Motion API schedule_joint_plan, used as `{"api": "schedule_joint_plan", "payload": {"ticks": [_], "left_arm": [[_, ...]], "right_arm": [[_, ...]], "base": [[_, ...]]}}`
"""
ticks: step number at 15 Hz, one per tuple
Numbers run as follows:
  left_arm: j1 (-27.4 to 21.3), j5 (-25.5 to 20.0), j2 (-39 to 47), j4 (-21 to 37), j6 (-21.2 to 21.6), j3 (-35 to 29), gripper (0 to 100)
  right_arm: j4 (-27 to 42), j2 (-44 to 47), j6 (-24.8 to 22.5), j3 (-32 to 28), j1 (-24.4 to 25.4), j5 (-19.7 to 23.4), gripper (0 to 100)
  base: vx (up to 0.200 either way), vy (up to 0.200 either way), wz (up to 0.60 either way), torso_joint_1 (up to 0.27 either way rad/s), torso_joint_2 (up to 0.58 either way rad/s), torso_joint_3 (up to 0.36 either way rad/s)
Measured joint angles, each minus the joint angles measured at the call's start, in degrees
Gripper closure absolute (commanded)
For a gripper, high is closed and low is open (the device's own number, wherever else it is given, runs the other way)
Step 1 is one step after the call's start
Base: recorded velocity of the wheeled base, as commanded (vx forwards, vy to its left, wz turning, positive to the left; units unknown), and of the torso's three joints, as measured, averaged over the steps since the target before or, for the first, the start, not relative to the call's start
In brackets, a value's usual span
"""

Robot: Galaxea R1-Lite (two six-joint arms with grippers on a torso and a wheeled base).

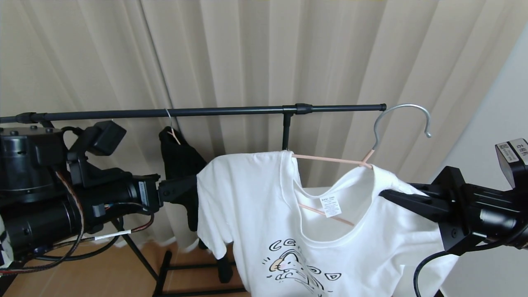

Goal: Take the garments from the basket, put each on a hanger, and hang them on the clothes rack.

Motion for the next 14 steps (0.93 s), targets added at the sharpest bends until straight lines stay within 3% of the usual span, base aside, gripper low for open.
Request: {"api": "schedule_joint_plan", "payload": {"ticks": [4, 8, 14], "left_arm": [[-3.11, -6.44, -1.79, 10.37, 3.56, -11.22, 0], [-4.00, -13.06, -2.07, 16.26, 6.57, -16.76, 0], [-6.21, -21.32, -0.48, 31.85, 19.92, -26.08, 0]], "right_arm": [[-0.06, 1.32, 0.01, 0.09, 0.00, 0.15, 100], [-0.06, 2.32, 0.06, 0.17, 0.00, 2.57, 100], [-0.06, 2.95, 0.06, 0.37, 0.00, 3.27, 100]], "base": [[0.000, 0.000, 0.00, 0.000, 0.00, 0.000], [0.000, 0.000, 0.00, 0.000, 0.00, 0.000], [0.000, 0.000, 0.00, 0.000, 0.00, 0.000]]}}
